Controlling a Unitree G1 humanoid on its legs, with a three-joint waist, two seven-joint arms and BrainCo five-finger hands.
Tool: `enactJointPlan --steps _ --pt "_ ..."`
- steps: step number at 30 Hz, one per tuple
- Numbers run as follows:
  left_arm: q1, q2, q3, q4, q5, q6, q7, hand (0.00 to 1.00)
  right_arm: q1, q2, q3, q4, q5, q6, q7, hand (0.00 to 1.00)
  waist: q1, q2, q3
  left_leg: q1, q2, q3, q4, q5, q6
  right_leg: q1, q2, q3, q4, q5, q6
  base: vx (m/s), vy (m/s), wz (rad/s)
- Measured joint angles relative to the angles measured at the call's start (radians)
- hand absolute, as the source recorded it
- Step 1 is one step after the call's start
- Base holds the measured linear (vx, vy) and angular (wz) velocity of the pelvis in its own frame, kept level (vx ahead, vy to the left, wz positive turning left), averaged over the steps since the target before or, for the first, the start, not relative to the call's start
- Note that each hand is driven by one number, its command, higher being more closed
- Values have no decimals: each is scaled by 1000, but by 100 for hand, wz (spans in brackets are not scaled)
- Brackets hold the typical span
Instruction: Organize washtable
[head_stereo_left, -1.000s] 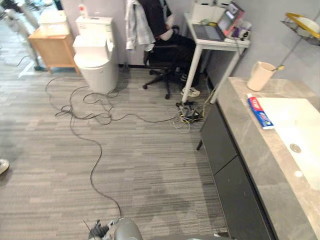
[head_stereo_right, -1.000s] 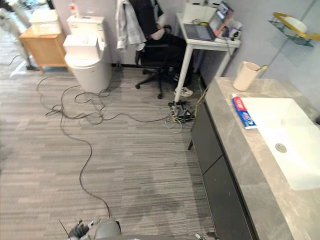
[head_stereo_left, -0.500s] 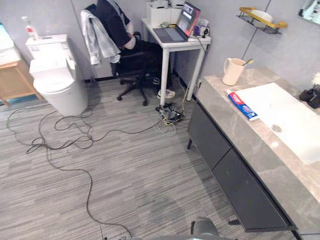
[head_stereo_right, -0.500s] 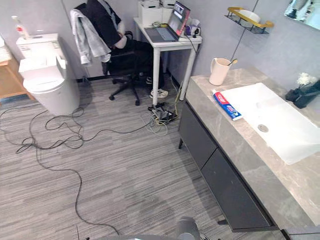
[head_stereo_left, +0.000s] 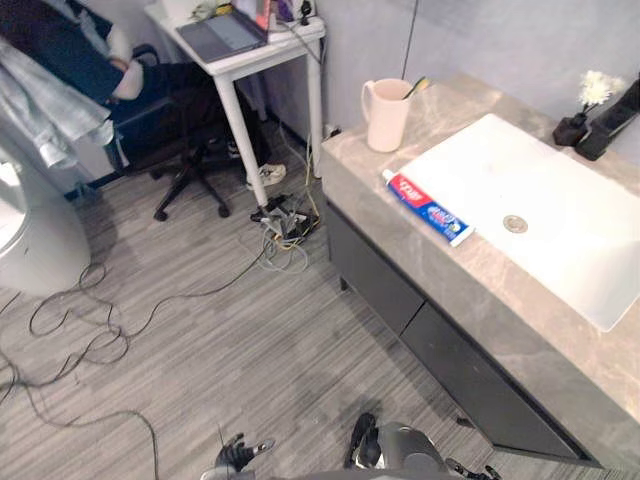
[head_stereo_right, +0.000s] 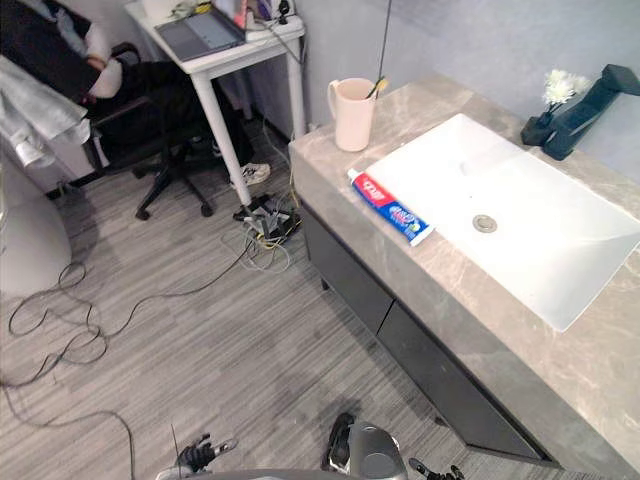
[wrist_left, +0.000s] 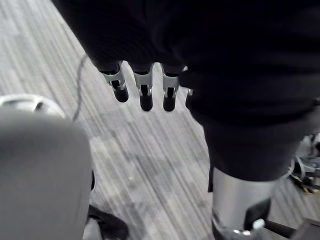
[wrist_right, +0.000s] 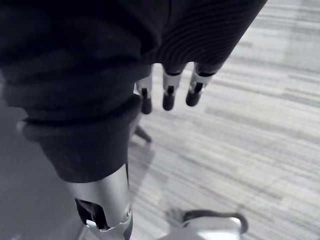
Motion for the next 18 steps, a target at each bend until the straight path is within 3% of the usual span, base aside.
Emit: enactJointPlan --steps 1,2,3,7,8,9,10,11,12,16,18 --pt "0 1 5 -13 -8 -5 7 0 0 -1 16 -5 7 -1 -7 0 18 -14 2 -32 -7 0 -21 -20 34 28 -3 66 -20 5 7 273 138 -123" --pt "0 0 12 -22 -16 -8 8 0 -1 -1 20 -7 7 -1 -8 0 28 -19 1 -44 -14 -8 -50 -29 49 35 -8 102 -25 9 14 220 144 -166" --pt "-1 -4 16 -32 -21 -13 14 0 -9 -1 35 -15 7 -2 -17 0 55 -23 0 -65 -31 -38 -136 -40 68 42 -19 174 -33 23 36 195 256 -192" --pt "0 -6 19 -36 -21 -20 34 0 -41 -14 109 -40 2 -9 -17 0 62 -27 -1 -68 -89 -235 -522 -34 72 31 -29 419 -58 52 117 198 366 -191" --pt "1 -9 17 -26 -22 -21 42 0 -40 -26 135 -44 2 -11 -17 0 64 -19 -8 -42 -96 -296 -670 6 92 13 -22 487 -55 51 153 144 455 -191" --pt "-1 -22 11 -8 -28 -19 50 0 -37 -37 145 -48 3 -11 -17 0 66 1 -26 -19 -102 -321 -722 43 -9 -1 -14 558 -57 51 191 145 468 -171" --pt "-1 -8 2 0 -30 -18 52 0 -34 -30 149 -47 4 -10 -16 0 59 -8 -30 -15 -114 -292 -723 38 5 -8 -34 568 -66 60 204 165 382 -132" --pt "4 13 -8 5 -38 -19 51 0 -25 -22 158 -45 6 -11 -16 0 54 -48 -51 -4 -136 -251 -723 34 11 -17 -45 550 -83 88 218 143 265 -94" --pt "1 34 -9 8 -40 -18 52 0 -12 -22 160 -25 6 -12 -17 0 55 -75 -59 -3 -163 -252 -703 32 11 -15 -61 547 -120 100 204 113 192 -89" --pt "-12 51 -25 37 -38 -7 57 0 -12 -27 118 51 7 -15 -16 0 52 -74 -62 24 -205 -197 -723 17 33 2 -99 587 -206 181 230 34 209 -59" --pt "-16 63 -52 62 -35 -4 66 0 -8 -29 76 103 15 -6 -15 0 46 -57 -62 60 -205 -157 -751 7 46 1 -97 609 -213 200 239 -10 67 -62"
